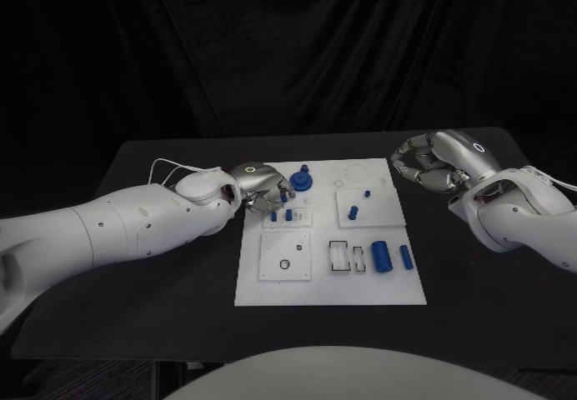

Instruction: Assemble the parts on the task board

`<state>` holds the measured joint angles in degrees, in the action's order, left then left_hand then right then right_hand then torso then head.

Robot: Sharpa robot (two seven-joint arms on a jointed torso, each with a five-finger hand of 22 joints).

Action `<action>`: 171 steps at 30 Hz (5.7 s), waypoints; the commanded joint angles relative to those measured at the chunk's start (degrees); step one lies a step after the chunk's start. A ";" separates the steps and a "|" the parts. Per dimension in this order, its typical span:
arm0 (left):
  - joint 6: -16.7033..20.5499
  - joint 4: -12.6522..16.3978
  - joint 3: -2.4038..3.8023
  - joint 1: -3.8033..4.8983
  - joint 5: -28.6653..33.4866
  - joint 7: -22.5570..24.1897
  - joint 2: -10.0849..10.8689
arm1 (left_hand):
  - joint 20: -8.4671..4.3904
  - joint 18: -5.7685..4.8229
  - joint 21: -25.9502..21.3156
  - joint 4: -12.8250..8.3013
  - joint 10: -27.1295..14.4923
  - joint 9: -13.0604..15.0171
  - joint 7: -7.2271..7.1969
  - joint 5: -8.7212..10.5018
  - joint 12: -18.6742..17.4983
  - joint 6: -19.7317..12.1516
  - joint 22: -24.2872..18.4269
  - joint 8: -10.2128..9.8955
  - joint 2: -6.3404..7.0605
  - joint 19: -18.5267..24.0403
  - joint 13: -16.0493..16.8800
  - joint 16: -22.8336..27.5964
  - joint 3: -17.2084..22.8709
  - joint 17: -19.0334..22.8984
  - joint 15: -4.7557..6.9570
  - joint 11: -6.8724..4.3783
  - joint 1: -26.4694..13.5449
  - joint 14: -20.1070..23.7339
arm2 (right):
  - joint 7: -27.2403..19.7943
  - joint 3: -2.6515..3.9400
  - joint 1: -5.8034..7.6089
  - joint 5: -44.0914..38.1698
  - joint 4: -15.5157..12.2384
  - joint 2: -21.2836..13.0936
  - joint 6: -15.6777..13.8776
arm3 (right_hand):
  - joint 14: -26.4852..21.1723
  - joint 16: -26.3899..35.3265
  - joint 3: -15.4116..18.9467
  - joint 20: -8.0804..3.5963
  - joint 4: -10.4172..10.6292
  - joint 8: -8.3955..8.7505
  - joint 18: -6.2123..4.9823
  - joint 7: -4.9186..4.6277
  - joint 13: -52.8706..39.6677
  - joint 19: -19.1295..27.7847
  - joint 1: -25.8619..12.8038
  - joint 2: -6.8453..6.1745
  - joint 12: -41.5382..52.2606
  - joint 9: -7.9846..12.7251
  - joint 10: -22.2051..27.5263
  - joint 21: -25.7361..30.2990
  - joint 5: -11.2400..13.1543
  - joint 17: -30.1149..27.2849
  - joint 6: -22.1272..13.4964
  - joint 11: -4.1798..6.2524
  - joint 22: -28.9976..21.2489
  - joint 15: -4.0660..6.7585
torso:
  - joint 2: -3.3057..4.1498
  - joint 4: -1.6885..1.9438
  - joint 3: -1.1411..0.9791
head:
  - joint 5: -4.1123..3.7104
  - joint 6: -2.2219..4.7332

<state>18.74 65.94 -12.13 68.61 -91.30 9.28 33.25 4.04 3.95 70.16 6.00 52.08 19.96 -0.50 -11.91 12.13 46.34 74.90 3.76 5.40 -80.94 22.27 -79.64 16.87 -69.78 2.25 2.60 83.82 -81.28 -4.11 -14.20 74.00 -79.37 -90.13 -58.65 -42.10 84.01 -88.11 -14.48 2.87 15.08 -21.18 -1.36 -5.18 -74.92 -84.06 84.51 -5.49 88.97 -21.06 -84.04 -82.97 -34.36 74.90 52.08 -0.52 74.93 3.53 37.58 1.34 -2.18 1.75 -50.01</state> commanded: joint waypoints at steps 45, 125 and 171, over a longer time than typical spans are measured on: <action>-18.23 21.63 0.02 -0.81 85.90 36.30 22.30 | 1.33 4.21 -67.23 10.86 -46.32 -13.48 0.82 -9.26 4.71 -19.73 -36.85 -0.94 -12.96 72.81 -15.94 77.83 -21.36 65.62 -3.40 -2.08 -9.26 78.51 | 20.68 0.07 1.38 -23.12 -1.80 3.17 22.34 | -0.13 7.49 -2.55 5.29 -5.45 9.58 -3.08 -1.69 41.93 5.75 -2.27 -6.99 -60.69 3.36 47.39 12.43 6.62 4.29 -8.59 -6.81 8.97 -6.14 | 0.81 2.54 1.22 | -3.18 0.01; -25.22 23.39 0.03 -2.32 87.62 30.86 21.92 | 8.74 6.24 -65.99 9.33 -49.32 -15.79 1.86 -14.72 2.05 -21.50 -46.45 -0.75 -18.73 72.85 -20.33 77.69 -29.16 67.49 -8.84 -0.67 -1.97 77.24 | 19.52 0.05 -1.39 -18.34 2.25 5.30 21.57 | 1.58 5.31 -5.58 2.99 -6.36 9.71 -2.17 -1.26 44.22 1.77 -2.62 -5.83 -54.72 -5.54 33.80 7.53 -4.54 3.85 0.43 -3.10 10.46 -3.12 | 2.39 5.41 3.93 | -7.42 0.01; -25.50 23.06 0.03 -2.78 87.63 28.49 21.74 | 9.71 6.28 -65.63 8.54 -49.42 -15.51 2.65 -16.89 2.17 -20.29 -46.04 -0.49 -19.07 71.74 -20.31 77.42 -28.66 67.45 -9.75 -0.03 -1.07 76.89 | 15.03 0.12 -1.26 -16.45 1.53 4.04 15.36 | 2.05 5.55 -6.45 1.55 -10.21 5.44 -1.72 -0.94 45.53 0.56 -0.83 -4.05 -56.97 -12.77 25.62 5.58 -3.49 3.42 5.88 -1.52 11.04 -1.65 | 2.35 5.44 3.92 | -7.64 0.01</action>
<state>-6.18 88.91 -12.15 65.92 -3.97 37.50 55.14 13.64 9.30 4.32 14.85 2.67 4.37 2.06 -28.55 14.14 25.60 28.80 2.88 -13.72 -8.95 2.00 -1.99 -11.90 -2.24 -7.18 2.07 82.28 -4.32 12.17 -14.17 72.36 -95.90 -88.31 -54.47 -23.99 84.05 -82.56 -20.95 4.61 5.28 -15.36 -4.03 -6.00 -29.44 -83.14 83.46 -9.71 32.21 -33.83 -55.91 -77.21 -37.89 74.90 57.60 -4.10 74.95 1.64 39.97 6.72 1.73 -5.72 -49.99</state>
